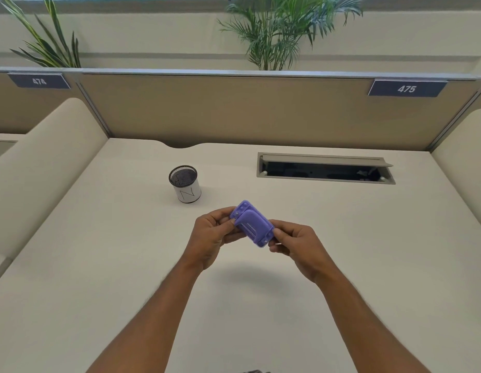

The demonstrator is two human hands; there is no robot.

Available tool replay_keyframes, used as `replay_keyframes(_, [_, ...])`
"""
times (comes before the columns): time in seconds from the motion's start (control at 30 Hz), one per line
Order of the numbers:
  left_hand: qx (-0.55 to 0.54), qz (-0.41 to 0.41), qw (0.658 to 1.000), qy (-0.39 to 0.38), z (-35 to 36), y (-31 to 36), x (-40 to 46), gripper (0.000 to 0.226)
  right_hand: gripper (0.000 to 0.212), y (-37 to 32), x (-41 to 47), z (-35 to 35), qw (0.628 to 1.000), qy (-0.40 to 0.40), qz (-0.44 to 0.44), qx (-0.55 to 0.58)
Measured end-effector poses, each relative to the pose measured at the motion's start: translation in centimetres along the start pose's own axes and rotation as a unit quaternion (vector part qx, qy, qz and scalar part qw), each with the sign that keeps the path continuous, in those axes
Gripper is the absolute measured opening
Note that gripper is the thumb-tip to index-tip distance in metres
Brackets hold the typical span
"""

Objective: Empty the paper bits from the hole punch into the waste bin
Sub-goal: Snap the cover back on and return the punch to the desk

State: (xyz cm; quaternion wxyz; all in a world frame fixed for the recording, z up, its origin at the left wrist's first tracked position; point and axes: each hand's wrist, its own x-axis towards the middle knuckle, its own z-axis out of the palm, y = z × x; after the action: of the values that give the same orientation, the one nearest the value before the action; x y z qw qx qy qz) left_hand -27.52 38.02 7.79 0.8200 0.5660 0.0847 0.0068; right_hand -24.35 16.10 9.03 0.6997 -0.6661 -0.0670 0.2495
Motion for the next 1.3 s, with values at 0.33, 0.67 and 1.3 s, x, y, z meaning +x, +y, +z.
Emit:
replay_keyframes(0.33, [-0.015, -0.043, 0.999, 0.001, 5.7, -3.3, -0.6, 0.037, 0.022, 1.4, -1.3, -1.4, 0.973, 0.103, 0.051, 0.201])
replay_keyframes(0.67, [0.015, -0.082, 0.996, -0.005, 11.5, -5.5, 1.6, 0.036, 0.026, 1.1, -3.0, -7.9, 0.986, 0.156, 0.038, 0.052])
replay_keyframes(1.3, [0.201, -0.195, 0.960, 0.023, 33.5, -14.5, 15.3, 0.022, 0.035, 2.1, 2.5, -30.8, 0.921, 0.375, 0.095, 0.039])
